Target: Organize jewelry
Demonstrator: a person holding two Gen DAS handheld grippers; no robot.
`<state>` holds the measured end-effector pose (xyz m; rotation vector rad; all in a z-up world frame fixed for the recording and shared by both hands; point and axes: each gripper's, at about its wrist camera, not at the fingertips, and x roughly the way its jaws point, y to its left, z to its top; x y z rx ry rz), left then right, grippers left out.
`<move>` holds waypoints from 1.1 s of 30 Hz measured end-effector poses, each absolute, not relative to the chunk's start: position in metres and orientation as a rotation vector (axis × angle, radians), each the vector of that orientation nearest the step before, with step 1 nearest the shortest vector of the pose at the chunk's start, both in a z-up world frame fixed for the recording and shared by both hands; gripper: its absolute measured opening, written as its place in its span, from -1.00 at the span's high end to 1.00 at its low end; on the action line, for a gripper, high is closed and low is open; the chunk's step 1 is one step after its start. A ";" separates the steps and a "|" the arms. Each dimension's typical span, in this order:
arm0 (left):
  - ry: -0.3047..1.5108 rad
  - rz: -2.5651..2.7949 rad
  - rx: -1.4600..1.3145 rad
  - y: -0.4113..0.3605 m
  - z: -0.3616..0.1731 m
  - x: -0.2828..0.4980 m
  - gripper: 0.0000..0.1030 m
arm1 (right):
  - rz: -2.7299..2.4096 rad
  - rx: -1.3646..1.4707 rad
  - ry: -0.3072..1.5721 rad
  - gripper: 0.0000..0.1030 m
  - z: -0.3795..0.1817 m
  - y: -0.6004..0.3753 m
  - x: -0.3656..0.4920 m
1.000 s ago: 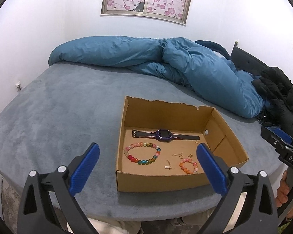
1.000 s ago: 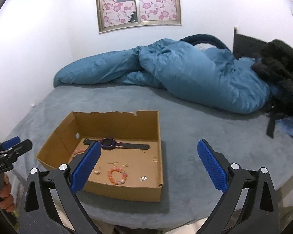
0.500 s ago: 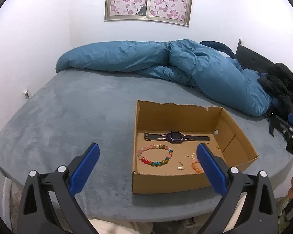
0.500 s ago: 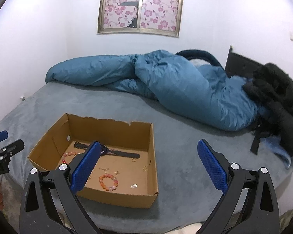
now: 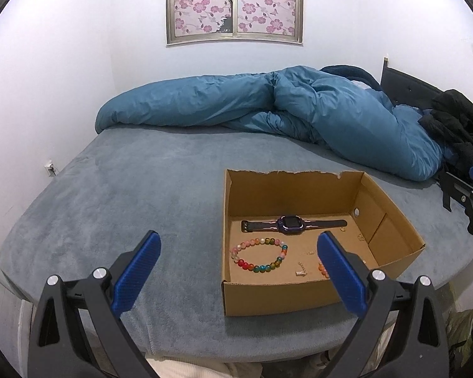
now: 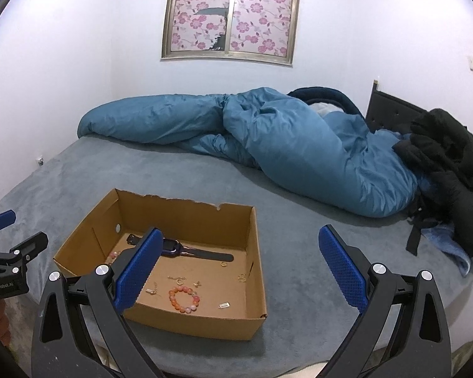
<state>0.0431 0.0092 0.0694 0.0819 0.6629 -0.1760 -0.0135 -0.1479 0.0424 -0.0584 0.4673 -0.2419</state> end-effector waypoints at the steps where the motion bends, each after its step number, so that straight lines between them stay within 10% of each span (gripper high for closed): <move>1: 0.664 -0.177 0.083 0.009 0.069 0.043 -0.89 | -0.242 -0.058 0.467 -0.85 0.042 -0.148 -0.013; 33: 0.659 -0.195 0.094 0.002 0.071 0.042 -0.89 | -0.257 -0.042 0.461 -0.85 0.040 -0.147 -0.019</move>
